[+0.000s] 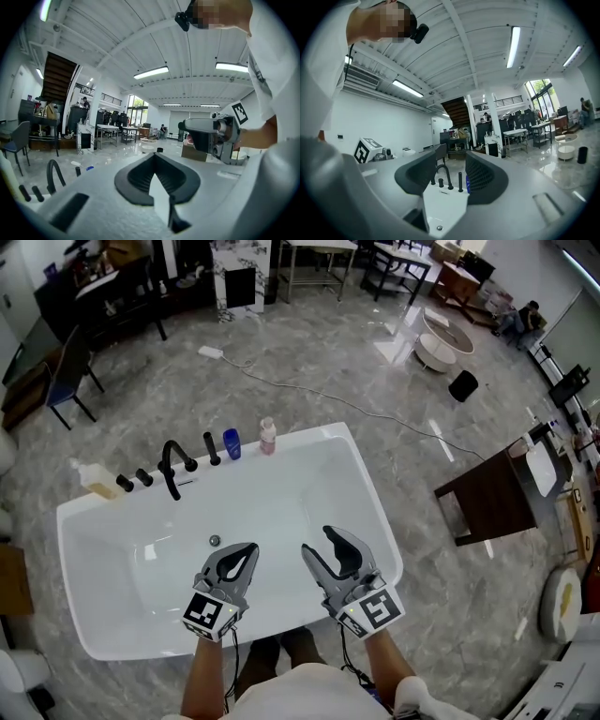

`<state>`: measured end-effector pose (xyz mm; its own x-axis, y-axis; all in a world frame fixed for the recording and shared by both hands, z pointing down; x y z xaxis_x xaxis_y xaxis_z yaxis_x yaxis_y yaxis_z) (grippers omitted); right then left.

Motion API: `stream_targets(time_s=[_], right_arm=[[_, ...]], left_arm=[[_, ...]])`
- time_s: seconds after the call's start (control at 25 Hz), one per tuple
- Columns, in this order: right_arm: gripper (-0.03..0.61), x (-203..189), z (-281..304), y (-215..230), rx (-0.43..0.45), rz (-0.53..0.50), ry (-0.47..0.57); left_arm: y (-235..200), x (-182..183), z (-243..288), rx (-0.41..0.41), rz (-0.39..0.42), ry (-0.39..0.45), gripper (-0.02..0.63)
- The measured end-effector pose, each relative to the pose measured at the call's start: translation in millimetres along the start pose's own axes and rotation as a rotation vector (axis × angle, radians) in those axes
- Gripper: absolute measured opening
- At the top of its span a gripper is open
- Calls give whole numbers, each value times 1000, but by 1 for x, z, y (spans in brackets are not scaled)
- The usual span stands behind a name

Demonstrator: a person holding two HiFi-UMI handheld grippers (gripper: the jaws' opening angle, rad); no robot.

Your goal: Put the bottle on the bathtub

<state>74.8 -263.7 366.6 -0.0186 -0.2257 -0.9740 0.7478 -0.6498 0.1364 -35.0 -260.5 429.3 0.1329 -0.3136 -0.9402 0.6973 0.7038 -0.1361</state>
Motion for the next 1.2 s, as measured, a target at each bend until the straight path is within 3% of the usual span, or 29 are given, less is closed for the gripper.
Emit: stream_targets(time_s=[0.24, 0.6, 1.0, 1.2], right_arm=[[173, 37, -19, -3, -34, -45, 30], [172, 75, -44, -21, -15, -80, 79], [115, 74, -59, -20, -50, -90, 83], [58, 73, -64, -26, 3, -11, 112]], left_arm=[[5, 25, -28, 15, 57, -14, 3], [31, 57, -57, 21, 75, 36, 2], [35, 63, -74, 24, 57, 71, 2], [44, 59, -74, 3, 50, 58, 3]])
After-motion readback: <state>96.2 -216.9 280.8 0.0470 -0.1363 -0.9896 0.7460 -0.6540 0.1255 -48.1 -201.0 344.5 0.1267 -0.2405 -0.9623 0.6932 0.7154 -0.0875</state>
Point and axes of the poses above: the fingertips, and each gripper's own axes: z forward along the fingers, y to its right, x out of its top, the point moved 1 cm from there along -z, backward along the fingers, and after that the axes turned 8 degrees about -y, right-handed, at the moved point
